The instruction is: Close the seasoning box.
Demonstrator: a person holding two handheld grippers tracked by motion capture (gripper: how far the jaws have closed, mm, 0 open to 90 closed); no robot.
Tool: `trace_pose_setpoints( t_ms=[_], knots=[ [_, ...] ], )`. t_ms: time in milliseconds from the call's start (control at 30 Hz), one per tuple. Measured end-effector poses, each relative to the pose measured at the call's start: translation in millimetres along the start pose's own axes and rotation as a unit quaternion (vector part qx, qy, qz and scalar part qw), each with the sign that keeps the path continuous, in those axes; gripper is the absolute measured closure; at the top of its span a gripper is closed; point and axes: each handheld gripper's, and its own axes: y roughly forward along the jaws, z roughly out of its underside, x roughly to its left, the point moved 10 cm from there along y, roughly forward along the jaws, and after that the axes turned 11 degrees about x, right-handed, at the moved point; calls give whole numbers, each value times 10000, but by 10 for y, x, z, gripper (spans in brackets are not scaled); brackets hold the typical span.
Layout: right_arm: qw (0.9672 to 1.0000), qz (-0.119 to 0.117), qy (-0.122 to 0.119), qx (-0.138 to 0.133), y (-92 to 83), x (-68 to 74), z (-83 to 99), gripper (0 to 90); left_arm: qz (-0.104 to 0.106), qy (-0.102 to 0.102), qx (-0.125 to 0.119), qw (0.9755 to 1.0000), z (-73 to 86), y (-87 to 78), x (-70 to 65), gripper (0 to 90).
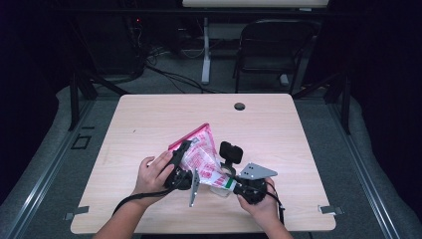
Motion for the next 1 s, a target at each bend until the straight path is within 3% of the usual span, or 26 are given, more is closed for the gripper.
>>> trace_pose_setpoints(
  t_ms=[100, 1000],
  knots=[
    [10000, 0, 11, 4, 0, -4, 5, 881, -87, 52, -35, 9999, -19, -11, 23, 638],
    [9999, -17, 118, -27, -7, -32, 4, 881, -96, 161, -24, 9998, -35, -15, 0, 637]
  ],
)
